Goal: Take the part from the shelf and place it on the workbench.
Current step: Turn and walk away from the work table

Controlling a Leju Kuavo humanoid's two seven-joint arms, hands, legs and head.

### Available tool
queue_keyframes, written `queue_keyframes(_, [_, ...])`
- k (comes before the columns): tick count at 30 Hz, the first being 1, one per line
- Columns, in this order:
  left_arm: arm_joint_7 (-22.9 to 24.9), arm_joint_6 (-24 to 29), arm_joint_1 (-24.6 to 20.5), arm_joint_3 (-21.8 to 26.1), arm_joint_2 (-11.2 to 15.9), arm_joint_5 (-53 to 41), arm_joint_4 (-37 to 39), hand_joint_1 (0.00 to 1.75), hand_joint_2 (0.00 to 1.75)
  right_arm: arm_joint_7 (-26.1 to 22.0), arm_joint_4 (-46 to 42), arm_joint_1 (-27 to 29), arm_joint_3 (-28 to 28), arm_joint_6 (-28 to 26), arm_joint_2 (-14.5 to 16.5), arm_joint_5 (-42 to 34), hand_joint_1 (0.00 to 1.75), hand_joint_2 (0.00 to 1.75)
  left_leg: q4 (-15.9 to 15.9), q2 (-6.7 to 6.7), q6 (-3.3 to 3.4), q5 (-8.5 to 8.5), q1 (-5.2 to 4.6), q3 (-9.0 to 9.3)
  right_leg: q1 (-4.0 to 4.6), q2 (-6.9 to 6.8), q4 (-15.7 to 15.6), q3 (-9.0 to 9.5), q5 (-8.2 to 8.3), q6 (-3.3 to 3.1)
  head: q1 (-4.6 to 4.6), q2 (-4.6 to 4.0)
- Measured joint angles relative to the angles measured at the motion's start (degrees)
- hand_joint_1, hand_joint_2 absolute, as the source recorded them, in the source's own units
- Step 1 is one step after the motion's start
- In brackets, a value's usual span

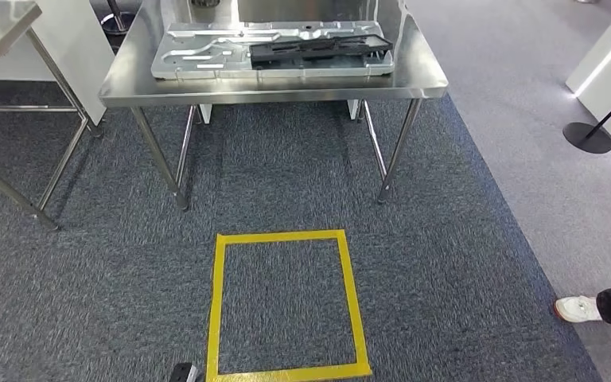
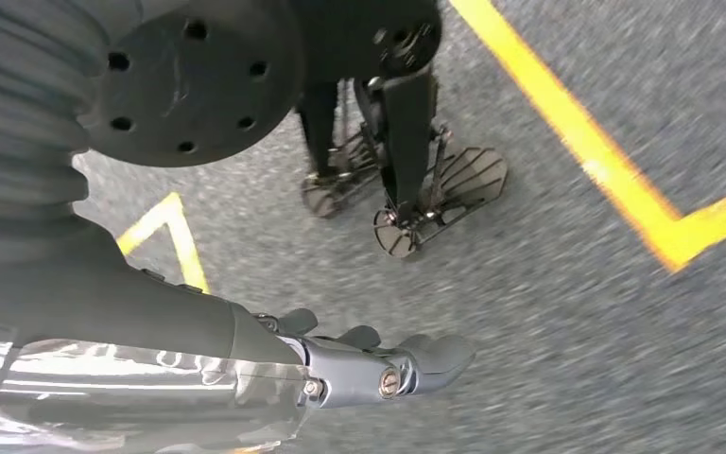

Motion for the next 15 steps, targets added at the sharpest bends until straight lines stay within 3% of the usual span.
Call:
queue_keyframes(1, [0.01,-0.01,0.01,-0.08,-0.01,-0.07,0.0,0.0,0.0,0.0,0.01,0.01,-0.47,-0.16,0.02,-0.28,0.0,1.75,0.13,0.05,0.06,0.72,-0.01,-0.96,-0.12,-0.01,3.88,-0.85,-2.78,0.25,0.0,0.0])
queue_keyframes(2, [0.01,-0.01,0.04,-0.15,-0.02,-0.12,0.0,0.0,0.0,0.01,0.03,0.03,-0.88,-0.32,0.03,-0.5,0.0,1.75,0.36,0.12,-0.01,1.41,-0.02,-1.99,-0.25,-0.02,7.47,-1.39,-4.26,0.53,0.0,0.0])
queue_keyframes(3, [0.02,-0.03,0.07,-0.21,-0.02,-0.17,0.0,0.0,0.0,0.04,0.04,0.02,-1.26,-0.49,0.04,-0.74,0.0,1.75,0.7,0.23,-0.12,2.08,-0.01,-3.14,-0.4,-0.03,9.96,-1.34,-4.19,0.77,-0.01,0.0])
queue_keyframes(4, [0.03,-0.08,0.08,-0.26,-0.02,-0.22,0.0,0.0,0.0,0.09,0.05,0.01,-1.62,-0.65,0.05,-0.97,0.0,1.75,1.16,0.33,-0.27,2.68,0.02,-4.36,-0.56,-0.05,10.76,-0.5,-2.79,0.95,-0.01,0.0])
queue_keyframes(6, [0.04,-0.18,0.05,-0.32,-0.01,-0.3,0.0,0.0,0.0,0.19,0.05,-0.07,-2.27,-0.85,0.06,-1.45,0.0,1.75,2.34,0.44,-0.66,3.63,0.12,-6.72,-0.88,-0.07,6.54,4.1,0.41,1.17,-0.01,0.0])
queue_keyframes(8, [0.05,-0.2,0.0,-0.35,-0.01,-0.38,0.0,0.0,0.0,0.2,0.04,-0.31,-2.78,-0.68,0.1,-1.68,0.0,0.87,3.57,0.48,-1.25,4.3,0.02,-8.5,-0.87,-0.07,-2.13,10.44,-0.47,0.85,-0.01,0.0])
queue_keyframes(9, [0.05,-0.14,-0.03,-0.36,0.01,-0.45,0.0,0.0,0.0,0.05,0.04,-0.42,-2.99,-0.38,0.13,-1.63,0.0,0.44,3.91,0.52,-1.61,4.66,-0.03,-9.0,-0.73,-0.06,-5.36,12.49,-1.63,0.42,-0.01,0.0])
queue_keyframes(10, [0.13,0.07,-0.04,-0.37,0.02,-0.51,0.0,0.0,0.0,-0.28,0.04,-0.48,-3.14,0.01,0.16,-1.46,0.0,0.0,4.0,0.57,-1.99,5.09,-0.03,-9.28,-0.52,-0.05,-7.11,13.36,-2.43,-0.1,-0.01,0.0])
queue_keyframes(12, [0.72,0.96,0.04,-0.37,0.05,-0.6,0.0,0.0,0.0,-1.45,0.05,-0.36,-3.26,0.89,0.28,-0.85,0.0,0.0,3.97,0.53,-2.77,5.63,0.11,-9.57,-0.51,-0.14,-7.51,12.88,-1.9,-1.22,0.0,0.0])
queue_keyframes(13, [1.13,1.48,0.16,-0.36,0.08,-0.59,0.0,0.0,0.44,-2.04,0.07,-0.34,-3.26,1.14,0.34,-0.52,0.0,0.44,4.67,0.37,-3.1,4.69,0.21,-9.94,-0.59,-0.22,-7.59,12.47,-1.34,-1.73,0.0,0.0])
queue_keyframes(15, [1.76,2.22,0.47,-0.35,0.15,-0.59,0.0,0.0,1.31,-2.74,0.08,-0.36,-3.26,1.36,0.43,-0.05,0.0,1.31,9.29,-0.04,-3.65,-0.02,0.44,-11.52,-0.68,-0.35,-7.68,11.36,-0.17,-2.44,-0.01,0.0])
